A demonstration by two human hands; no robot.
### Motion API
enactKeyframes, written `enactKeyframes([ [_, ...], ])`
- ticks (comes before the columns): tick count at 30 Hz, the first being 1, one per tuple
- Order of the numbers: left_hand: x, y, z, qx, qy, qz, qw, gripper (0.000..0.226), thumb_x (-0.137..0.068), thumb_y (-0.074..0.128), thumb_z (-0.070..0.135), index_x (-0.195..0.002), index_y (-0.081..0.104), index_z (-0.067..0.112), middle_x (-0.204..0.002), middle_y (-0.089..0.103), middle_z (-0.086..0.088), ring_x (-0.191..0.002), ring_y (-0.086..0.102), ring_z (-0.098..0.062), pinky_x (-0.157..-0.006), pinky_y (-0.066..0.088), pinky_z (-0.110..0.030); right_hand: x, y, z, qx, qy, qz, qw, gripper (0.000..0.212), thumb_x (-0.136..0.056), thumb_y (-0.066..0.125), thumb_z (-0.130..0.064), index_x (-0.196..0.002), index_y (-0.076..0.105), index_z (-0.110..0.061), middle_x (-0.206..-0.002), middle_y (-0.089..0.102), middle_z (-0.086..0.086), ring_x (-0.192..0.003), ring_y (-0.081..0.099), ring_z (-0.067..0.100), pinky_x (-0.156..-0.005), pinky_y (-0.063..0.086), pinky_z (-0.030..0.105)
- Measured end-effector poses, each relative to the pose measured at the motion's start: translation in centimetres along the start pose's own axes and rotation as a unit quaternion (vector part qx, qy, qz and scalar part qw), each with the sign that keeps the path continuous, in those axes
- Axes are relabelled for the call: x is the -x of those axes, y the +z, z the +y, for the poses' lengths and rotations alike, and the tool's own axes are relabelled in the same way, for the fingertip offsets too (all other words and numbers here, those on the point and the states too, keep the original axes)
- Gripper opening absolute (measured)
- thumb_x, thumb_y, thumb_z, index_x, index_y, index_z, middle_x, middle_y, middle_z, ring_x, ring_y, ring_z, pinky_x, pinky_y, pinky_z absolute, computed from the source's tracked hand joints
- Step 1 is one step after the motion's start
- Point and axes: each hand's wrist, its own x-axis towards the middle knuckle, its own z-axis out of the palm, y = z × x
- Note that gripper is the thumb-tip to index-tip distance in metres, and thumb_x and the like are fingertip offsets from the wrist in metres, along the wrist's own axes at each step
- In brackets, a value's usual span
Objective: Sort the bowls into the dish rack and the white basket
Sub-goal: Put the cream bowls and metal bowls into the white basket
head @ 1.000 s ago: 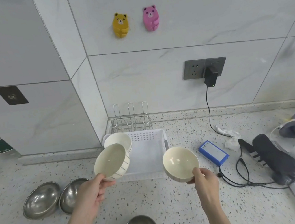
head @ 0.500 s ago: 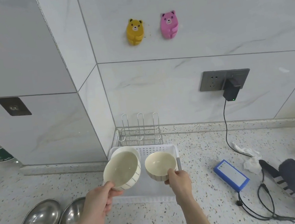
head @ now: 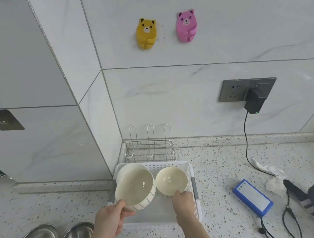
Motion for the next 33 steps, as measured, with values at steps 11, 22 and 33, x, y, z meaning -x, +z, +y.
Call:
enactKeyframes([
  [11, 0.0, 0.4, 0.0, -0.016, -0.004, -0.006, 1.0, 0.021, -0.09, 0.063, 0.012, -0.085, 0.072, -0.007, -0.077, 0.077, -0.016, -0.034, 0.025, -0.008, -0.034, 0.023, -0.019, -1.1, 0.5, 0.4, -0.025, 0.057, -0.026, 0.998, 0.03, -0.096, 0.04, -0.019, -0.119, 0.051, -0.003, -0.081, 0.058, 0.012, -0.065, 0.049, 0.022, -0.051, 0.035, 0.029],
  [22, -0.4, 2.6, 1.0, -0.076, 0.049, 0.004, 0.996, 0.021, -0.087, 0.064, 0.014, -0.075, 0.072, -0.001, -0.071, 0.077, -0.011, -0.035, 0.031, -0.007, -0.038, 0.026, -0.018, 1.4, -4.2, -1.0, 0.017, -0.009, -0.113, 0.993, 0.019, -0.095, 0.041, -0.016, -0.107, 0.054, -0.009, -0.082, 0.071, 0.011, -0.053, 0.038, 0.014, -0.043, 0.03, 0.023],
  [33, -1.0, 7.7, 2.0, -0.196, 0.098, -0.028, 0.975, 0.027, -0.085, 0.063, 0.017, -0.061, 0.073, 0.009, -0.058, 0.073, 0.0, -0.059, 0.062, -0.011, -0.054, 0.038, -0.026, 2.5, -6.7, -2.8, 0.081, -0.157, -0.14, 0.974, 0.018, -0.087, 0.06, -0.028, -0.097, 0.072, -0.019, -0.069, 0.074, -0.003, -0.073, 0.068, 0.01, -0.068, 0.046, 0.028],
])
